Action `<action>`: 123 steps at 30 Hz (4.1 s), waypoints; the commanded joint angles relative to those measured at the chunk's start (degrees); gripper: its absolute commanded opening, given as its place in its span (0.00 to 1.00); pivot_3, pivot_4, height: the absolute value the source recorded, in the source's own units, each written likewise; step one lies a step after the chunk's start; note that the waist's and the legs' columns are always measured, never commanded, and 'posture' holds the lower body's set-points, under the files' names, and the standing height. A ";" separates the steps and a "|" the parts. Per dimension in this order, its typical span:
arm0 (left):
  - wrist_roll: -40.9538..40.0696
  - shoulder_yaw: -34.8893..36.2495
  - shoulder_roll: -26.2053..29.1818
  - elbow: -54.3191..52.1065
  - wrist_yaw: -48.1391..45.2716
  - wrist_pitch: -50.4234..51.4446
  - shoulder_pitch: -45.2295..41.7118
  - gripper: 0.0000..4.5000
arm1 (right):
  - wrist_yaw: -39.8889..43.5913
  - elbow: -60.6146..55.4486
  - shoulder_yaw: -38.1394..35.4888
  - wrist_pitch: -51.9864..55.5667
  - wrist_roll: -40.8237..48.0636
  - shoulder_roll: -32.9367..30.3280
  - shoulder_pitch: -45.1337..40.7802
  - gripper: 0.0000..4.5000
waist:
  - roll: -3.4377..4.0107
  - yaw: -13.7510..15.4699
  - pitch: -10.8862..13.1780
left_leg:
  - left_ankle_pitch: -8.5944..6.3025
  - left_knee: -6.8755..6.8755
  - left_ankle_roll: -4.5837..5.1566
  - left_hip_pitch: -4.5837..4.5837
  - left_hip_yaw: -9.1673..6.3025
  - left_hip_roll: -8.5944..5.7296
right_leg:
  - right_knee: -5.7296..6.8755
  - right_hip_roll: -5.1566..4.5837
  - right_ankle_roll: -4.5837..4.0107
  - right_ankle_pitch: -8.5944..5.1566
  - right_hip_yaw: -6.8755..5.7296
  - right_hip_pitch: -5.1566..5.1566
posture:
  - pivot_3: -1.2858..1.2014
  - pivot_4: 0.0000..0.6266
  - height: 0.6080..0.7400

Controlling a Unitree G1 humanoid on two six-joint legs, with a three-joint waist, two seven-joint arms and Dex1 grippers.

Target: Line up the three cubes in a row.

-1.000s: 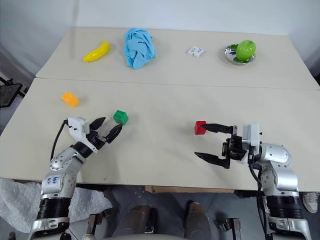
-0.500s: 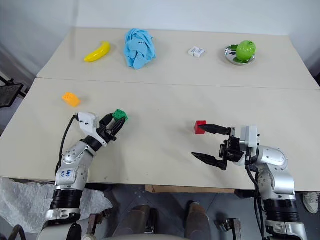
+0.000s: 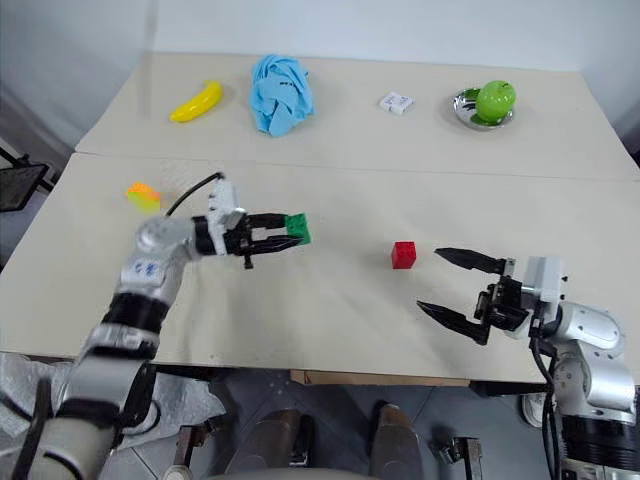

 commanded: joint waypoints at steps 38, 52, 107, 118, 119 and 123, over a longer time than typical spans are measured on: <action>5.73 5.95 -2.29 18.86 -6.48 -13.41 -6.48 0.95 | 0.69 1.17 2.32 -0.18 0.84 1.12 -1.57 1.00 | -0.10 -0.56 0.06 | 0.04 0.05 0.12 -0.21 -0.11 0.14 | -0.01 -0.05 0.08 0.04 -0.15 -0.13 | 0.52 0.24 1.00; -11.09 36.20 4.52 -42.04 27.61 7.29 45.23 0.98 | -2.30 -2.74 10.94 3.08 -0.24 6.49 -10.81 1.00 | -0.06 -1.42 0.04 | 0.00 0.09 0.06 -0.12 -0.64 0.15 | 0.10 -0.16 0.02 0.07 0.05 -0.16 | 0.52 0.24 1.00; -1.76 23.16 17.50 21.32 7.12 -6.94 0.96 0.33 | -8.99 -10.06 9.82 5.32 -0.42 3.05 -7.14 1.00 | -0.25 -1.43 -0.05 | -0.04 0.06 0.05 -0.14 -0.04 0.13 | 0.18 -0.20 -0.11 0.14 -1.02 -0.35 | 0.52 0.24 1.00; 5.02 7.03 8.72 16.83 -13.48 -11.71 0.93 0.33 | -2.67 -12.86 4.14 8.71 4.90 -3.73 1.04 1.00 | -0.28 -1.47 -0.03 | -0.04 0.10 0.06 -0.18 0.36 0.10 | 0.15 -0.16 -0.11 0.14 -1.06 -0.34 | 0.52 0.24 1.00; 5.33 6.69 7.93 18.23 -13.58 -12.06 -0.21 0.33 | -1.97 -12.20 3.85 8.43 4.69 -4.29 1.27 1.00 | -0.32 -1.38 -0.05 | -0.04 0.11 0.07 -0.19 0.38 0.10 | 0.15 -0.15 -0.11 0.14 -1.05 -0.34 | 0.52 0.24 1.00; 7.35 5.65 5.58 23.08 -12.29 -14.37 -4.08 0.33 | -1.31 -10.14 3.09 7.75 4.06 -4.41 1.11 1.00 | -0.33 -0.80 -0.05 | -0.02 0.19 0.10 -0.16 0.43 0.12 | 0.16 -0.17 -0.05 0.17 -1.01 -0.30 | 0.52 0.24 1.00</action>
